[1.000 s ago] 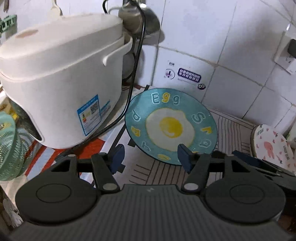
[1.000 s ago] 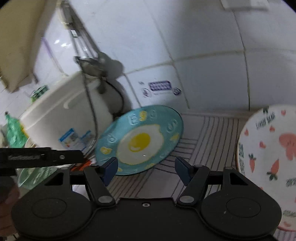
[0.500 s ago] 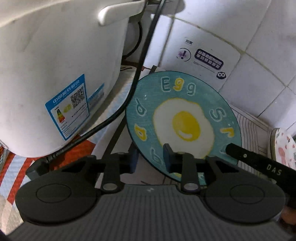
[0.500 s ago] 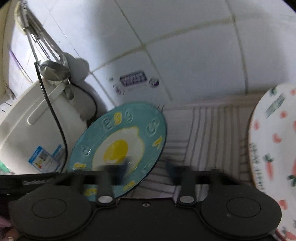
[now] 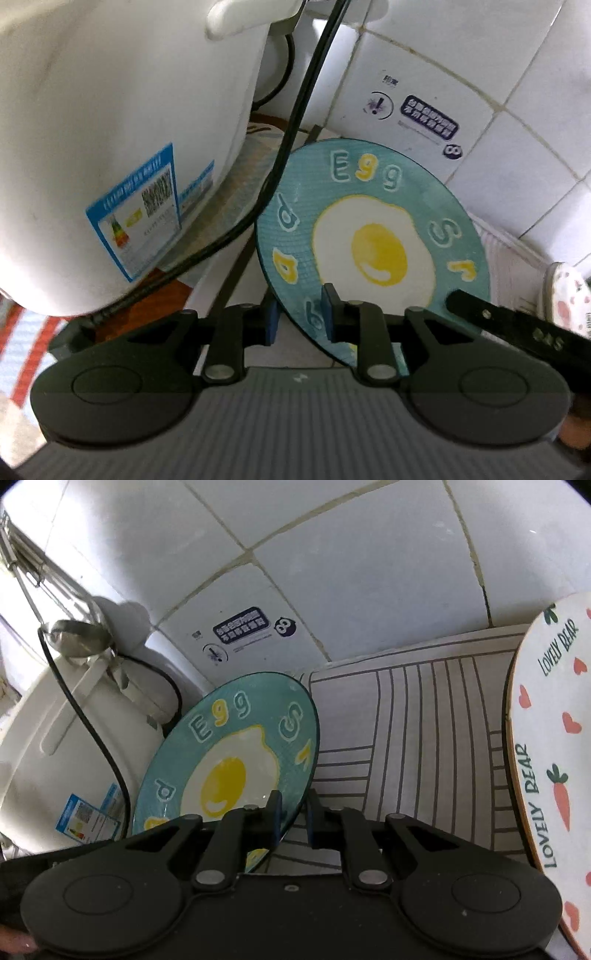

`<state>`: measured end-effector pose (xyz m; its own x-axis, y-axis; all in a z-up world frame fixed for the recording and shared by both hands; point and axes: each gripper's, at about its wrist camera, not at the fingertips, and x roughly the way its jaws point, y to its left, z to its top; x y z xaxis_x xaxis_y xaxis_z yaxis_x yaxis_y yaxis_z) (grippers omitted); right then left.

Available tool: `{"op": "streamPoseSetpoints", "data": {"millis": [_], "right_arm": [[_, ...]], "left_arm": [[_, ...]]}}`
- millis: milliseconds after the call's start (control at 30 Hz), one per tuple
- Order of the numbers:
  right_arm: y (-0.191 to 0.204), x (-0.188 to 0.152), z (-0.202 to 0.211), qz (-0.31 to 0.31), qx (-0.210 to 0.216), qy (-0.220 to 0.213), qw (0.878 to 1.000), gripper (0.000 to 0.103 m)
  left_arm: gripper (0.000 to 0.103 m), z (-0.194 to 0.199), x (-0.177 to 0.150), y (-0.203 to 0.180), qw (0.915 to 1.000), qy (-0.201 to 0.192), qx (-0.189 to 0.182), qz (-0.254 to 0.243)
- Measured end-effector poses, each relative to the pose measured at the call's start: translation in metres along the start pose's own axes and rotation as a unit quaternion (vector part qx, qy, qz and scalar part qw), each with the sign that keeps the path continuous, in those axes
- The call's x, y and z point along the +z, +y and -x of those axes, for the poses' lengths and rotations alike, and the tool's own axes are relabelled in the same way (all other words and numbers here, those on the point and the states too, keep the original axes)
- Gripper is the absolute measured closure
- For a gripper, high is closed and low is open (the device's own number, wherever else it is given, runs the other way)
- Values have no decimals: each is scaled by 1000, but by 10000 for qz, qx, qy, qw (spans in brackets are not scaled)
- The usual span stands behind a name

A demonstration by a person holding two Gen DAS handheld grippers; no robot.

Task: Organize plates and bowls
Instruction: 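Grasp the teal Egg plate rim with the right tool, then lift the teal Egg plate with the right tool toward the bunny plate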

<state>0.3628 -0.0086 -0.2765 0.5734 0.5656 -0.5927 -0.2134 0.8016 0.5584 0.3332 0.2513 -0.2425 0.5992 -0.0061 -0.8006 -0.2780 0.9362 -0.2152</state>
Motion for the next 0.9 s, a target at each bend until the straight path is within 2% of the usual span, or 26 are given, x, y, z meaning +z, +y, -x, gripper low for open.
{"op": "streamPoseSetpoints", "data": {"millis": [133,333,467,700,900], "right_arm": [[9,1,13,329,88,59,9994,82],[13,-3,45,410,112,-21,9991,82],[17,-7,78,415,138,-144,9989,81],[10,-1,142,494,8,-424,9979,81],[-9,-1,182,324,-350,-708,9964,81]], "left_arm": [[80,12,-2,-1,9998,-31,-167,-113],[80,49,-14,-13,9988,-172,-259,-367],[80,74,-15,-25,9969,-100,-541,-571],[80,109,-21,-67,9861,-258,-1049,-1263],[80,102,-23,-115,9749,-222,-1325,-1774]]}}
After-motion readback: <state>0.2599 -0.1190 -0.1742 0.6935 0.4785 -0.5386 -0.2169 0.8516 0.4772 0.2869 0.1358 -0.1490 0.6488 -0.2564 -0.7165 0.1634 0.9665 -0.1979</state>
